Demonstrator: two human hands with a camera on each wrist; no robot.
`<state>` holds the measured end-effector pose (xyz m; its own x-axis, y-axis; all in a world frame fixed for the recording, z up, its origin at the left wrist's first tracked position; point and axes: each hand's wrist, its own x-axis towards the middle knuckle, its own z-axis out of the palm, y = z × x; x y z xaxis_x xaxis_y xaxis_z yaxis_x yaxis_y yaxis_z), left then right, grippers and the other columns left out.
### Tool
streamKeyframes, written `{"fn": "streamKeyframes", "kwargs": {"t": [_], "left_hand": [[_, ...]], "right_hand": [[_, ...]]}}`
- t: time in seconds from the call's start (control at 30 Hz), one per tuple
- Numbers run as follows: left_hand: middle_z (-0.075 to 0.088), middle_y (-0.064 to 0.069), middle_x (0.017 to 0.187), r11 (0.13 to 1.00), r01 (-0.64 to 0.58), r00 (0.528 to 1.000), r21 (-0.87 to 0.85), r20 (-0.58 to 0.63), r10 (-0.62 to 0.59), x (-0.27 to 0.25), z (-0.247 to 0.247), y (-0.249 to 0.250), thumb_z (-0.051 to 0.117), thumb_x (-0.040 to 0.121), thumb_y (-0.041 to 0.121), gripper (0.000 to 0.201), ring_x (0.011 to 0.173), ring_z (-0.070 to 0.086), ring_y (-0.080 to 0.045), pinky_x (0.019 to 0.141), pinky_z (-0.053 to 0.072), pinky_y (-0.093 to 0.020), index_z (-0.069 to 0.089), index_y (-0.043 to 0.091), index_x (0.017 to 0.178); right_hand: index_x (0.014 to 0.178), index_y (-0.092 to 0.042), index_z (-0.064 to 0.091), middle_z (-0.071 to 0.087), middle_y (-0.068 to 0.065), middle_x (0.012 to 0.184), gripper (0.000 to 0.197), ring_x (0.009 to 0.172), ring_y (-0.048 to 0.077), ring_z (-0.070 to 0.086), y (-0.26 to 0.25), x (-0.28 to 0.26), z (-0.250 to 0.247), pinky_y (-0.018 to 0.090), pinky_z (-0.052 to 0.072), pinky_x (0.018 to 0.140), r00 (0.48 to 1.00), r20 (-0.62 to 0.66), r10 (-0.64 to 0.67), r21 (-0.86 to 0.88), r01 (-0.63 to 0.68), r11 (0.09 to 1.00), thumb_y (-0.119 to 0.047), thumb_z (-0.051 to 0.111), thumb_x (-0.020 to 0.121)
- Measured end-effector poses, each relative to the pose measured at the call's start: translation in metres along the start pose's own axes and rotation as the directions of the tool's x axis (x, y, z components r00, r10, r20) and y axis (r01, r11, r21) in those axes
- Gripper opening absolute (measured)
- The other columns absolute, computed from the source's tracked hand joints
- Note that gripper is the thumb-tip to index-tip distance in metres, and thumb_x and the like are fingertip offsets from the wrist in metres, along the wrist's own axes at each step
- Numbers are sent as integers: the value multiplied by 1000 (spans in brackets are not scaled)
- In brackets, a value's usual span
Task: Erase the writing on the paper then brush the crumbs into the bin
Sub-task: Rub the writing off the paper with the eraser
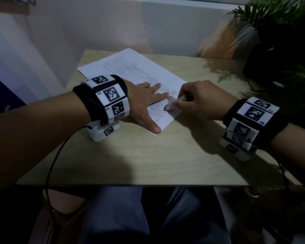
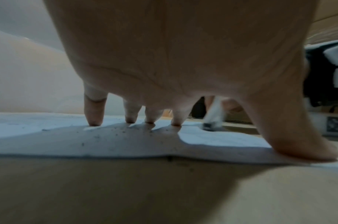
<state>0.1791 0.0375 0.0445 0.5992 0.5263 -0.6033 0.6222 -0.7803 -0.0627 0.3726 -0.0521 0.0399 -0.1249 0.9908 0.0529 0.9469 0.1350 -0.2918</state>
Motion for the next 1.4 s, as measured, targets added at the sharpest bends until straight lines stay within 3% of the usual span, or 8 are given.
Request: {"fn": "streamKeyframes", "kwargs": {"t": [0.23, 0.4, 0.6, 0.77, 0.93, 1.1, 1.27, 1.4], "left_hand": [[-30, 7, 166, 1000, -24, 1000, -18, 6, 25, -4, 3, -7, 47, 58, 97, 131, 156, -16, -23, 122, 4, -59, -20, 45, 157], [-32, 7, 165, 998, -19, 1000, -61, 15, 20, -2, 6, -12, 44, 44, 102, 138, 156, -18, -27, 123, 5, -64, -22, 50, 154], [-34, 8, 164, 994, -42, 999, -101, -3, 42, -2, 10, -12, 50, 52, 98, 134, 154, -23, -26, 124, 2, -63, -21, 50, 155], [-32, 3, 165, 995, -43, 999, -94, -13, 42, -4, 9, -8, 47, 52, 95, 134, 155, -20, -30, 124, 2, -60, -20, 44, 157], [-35, 4, 164, 995, -42, 999, -93, 2, 43, -5, 9, -7, 48, 53, 96, 135, 154, -22, -30, 124, 1, -60, -22, 45, 156], [-36, 3, 163, 994, -39, 999, -99, 18, 41, -5, 8, -7, 52, 50, 94, 138, 154, -22, -30, 124, 1, -60, -22, 44, 156], [-38, 3, 162, 994, -40, 999, -101, 17, 42, -4, 10, -9, 61, 51, 92, 143, 153, -24, -30, 124, -1, -61, -24, 45, 155], [-36, 2, 163, 995, -42, 999, -88, 10, 43, -2, 10, -9, 64, 56, 91, 140, 154, -23, -31, 123, 1, -63, -23, 44, 155]], "right_hand": [[82, -21, 63, 57, -12, 65, 42, 63, 4, 54, -13, -10, 0, 15, 37, 58, 985, 105, -138, 119, 125, 985, -62, 66, 79], [99, -24, 65, 58, -13, 74, 30, 70, 12, 56, -3, -1, 5, 28, 37, 65, 999, -40, -33, -34, 32, 999, -51, 66, 89], [94, -27, 64, 62, -10, 75, 32, 70, 6, 56, -19, -16, 5, 16, 39, 61, 957, 220, -191, 190, 150, 970, -56, 65, 83], [85, -22, 59, 56, -11, 67, 34, 63, 10, 52, -11, -8, 9, 29, 35, 61, 996, 17, -87, -50, 88, 995, -56, 62, 87], [78, -31, 54, 54, -14, 67, 27, 63, 0, 52, -22, -16, 5, 15, 36, 58, 955, 234, -182, 110, 160, 981, -51, 70, 87], [82, -23, 60, 53, -12, 63, 35, 60, 11, 50, -15, -12, 9, 30, 36, 60, 995, -5, -96, -70, 95, 993, -58, 62, 87], [85, -24, 64, 56, -12, 64, 28, 60, 4, 52, -26, -26, 6, 16, 36, 56, 960, 190, -204, 102, 187, 977, -53, 64, 83], [84, -20, 61, 49, -8, 63, 22, 66, 23, 52, -14, -15, 8, 32, 36, 61, 995, -66, -73, -101, 66, 993, -42, 64, 87]]}}
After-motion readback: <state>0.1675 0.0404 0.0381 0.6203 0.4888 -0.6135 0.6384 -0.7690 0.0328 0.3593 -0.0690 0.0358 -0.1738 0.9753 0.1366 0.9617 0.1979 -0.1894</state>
